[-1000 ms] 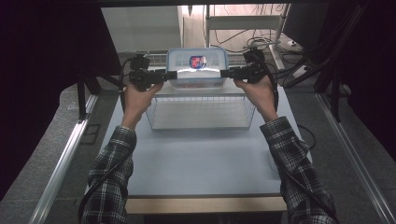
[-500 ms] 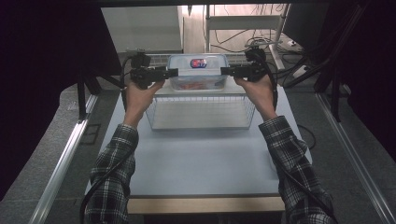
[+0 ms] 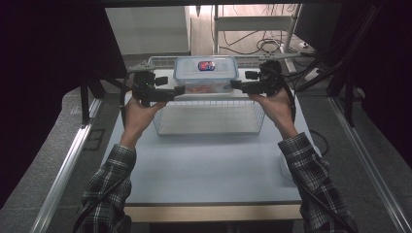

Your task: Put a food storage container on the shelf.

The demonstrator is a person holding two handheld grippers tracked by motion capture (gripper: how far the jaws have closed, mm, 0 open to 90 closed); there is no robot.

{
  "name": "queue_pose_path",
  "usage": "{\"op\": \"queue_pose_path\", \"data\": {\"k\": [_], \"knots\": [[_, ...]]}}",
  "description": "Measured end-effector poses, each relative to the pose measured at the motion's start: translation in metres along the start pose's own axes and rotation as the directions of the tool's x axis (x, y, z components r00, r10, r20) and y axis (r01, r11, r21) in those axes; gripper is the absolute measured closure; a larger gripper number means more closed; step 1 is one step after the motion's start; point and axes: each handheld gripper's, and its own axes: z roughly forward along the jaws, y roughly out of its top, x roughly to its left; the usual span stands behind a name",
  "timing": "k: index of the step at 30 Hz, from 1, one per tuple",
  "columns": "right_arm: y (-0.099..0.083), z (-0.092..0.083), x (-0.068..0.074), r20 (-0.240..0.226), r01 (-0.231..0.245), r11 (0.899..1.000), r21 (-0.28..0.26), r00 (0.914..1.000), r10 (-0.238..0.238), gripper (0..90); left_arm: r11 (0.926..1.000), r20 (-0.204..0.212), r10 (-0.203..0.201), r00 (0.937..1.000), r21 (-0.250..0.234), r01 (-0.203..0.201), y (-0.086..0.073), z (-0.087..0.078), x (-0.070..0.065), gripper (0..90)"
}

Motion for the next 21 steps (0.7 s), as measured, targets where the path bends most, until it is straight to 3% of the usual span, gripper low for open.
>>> {"op": "queue_pose_path", "data": {"k": [8, 14, 21], "knots": [[-0.025, -0.007, 0.008, -0.017, 0.025, 1.0, 0.009, 0.9996, -0.024, 14.7, 0.9981, 0.031, 0.05, 0.9982, 0.035, -0.051, -0.023, -0.009, -0.015, 7.8], [-0.04, -0.011, 0.014, -0.032, 0.027, 1.0, 0.009, 0.9991, -0.027, 11.2, 0.9924, 0.018, 0.108, 0.994, 0.057, -0.109, -0.04, -0.013, -0.027, 4.0], [-0.057, -0.015, 0.023, -0.049, 0.038, 0.999, 0.025, 0.9981, -0.036, 7.4, 0.9856, 0.036, 0.152, 0.9878, 0.07, -0.154, -0.057, -0.014, -0.04, 1.9]]}}
